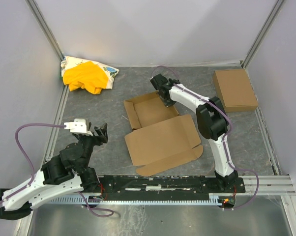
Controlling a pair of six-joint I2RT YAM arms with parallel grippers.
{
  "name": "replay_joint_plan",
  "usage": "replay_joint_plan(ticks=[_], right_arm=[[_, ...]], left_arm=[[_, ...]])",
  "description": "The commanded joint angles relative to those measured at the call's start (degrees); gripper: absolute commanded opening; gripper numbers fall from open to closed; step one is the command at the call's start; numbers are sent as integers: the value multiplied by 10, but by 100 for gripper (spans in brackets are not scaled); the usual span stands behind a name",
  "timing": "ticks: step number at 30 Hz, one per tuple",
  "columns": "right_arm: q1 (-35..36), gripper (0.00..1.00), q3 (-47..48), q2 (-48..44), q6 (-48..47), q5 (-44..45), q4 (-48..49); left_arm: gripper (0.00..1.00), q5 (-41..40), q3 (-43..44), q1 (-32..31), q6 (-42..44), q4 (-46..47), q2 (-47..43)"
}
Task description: Fold the paper box
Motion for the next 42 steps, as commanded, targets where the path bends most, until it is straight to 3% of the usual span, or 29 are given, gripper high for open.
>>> replay_joint_plan(ticks=[1,5,7,12,17,19,24,29,33,42], right_arm=[[1,12,-42,-13,-27,111,-21],[0,9,-50,-6,-26,180,-15],[0,13,-56,-6,-28,184,-8],[0,52,-67,-32,-20,111,1],[0,67,-83,-90,-6,80,16],[0,78,-80,-112,-2,92,11],[1,79,-86,-185,8,55,17],[28,71,-112,-241,88,-116,66],[129,71,-64,-191,100,-75,49],[186,67,7,-91,167,-120,69]], left_arm=[[75,7,0,3,-10,16,6],[75,8,0,4,-10,17,5],[75,7,0,4,-10,16,4],[75,8,0,7,-10,16,0],[75,9,0,10,-10,17,-3],[75,10,0,12,-10,17,-4],[75,13,0,15,-10,17,-5],[75,15,0,20,-10,17,-7],[75,16,0,24,-10,16,-9],[75,18,-2,29,-15,17,-28]])
